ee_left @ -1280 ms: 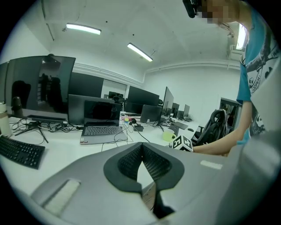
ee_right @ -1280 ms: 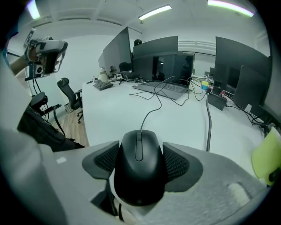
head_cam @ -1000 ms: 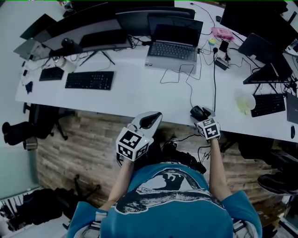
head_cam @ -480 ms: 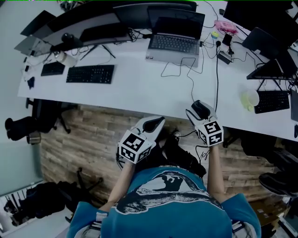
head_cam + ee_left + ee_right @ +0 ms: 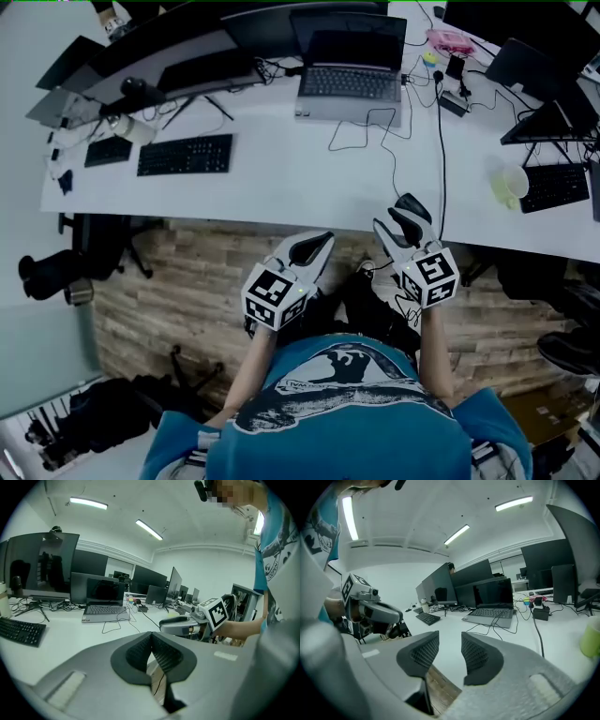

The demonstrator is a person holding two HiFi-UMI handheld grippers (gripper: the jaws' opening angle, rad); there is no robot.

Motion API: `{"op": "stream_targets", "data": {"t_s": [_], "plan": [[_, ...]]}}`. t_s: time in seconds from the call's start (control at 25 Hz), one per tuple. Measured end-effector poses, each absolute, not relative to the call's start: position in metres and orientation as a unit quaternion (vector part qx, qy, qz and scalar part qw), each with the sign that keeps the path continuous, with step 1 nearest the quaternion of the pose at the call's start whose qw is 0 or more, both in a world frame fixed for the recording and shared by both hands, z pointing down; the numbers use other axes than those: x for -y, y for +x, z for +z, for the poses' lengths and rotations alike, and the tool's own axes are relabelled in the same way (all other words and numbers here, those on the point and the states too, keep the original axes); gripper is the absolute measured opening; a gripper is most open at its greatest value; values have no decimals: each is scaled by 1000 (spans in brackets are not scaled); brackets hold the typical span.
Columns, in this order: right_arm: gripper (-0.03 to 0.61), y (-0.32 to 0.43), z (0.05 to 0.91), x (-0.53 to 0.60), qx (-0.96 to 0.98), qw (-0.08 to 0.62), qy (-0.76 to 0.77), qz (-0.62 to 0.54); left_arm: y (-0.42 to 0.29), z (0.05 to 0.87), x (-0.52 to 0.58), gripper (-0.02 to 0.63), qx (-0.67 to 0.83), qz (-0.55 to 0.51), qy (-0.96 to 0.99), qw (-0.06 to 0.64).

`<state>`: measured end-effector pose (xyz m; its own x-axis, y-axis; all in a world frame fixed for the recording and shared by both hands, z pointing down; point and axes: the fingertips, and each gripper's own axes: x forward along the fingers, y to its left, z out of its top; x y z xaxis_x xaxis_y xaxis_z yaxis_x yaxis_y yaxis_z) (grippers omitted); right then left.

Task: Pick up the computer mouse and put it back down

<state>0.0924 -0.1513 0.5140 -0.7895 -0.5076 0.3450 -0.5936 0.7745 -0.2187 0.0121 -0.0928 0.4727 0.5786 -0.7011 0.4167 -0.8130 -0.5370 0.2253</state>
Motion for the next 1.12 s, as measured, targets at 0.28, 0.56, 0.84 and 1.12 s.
{"op": "stream_targets", "data": {"t_s": [0.28,0.56,0.84,1.12], "plan": [[110,60,504,119,933,127,298,155,-17,474,61,12,425,136,871,206],[41,21,502,69,932,129,301,156,-46,467,26,12,405,128,883,200],[2,-9,497,17,932,122,302,158,-59,467,-15,12,380,123,896,194],[2,-25,492,-16,937,131,293,135,-71,469,-40,12,376,121,899,190]]}}
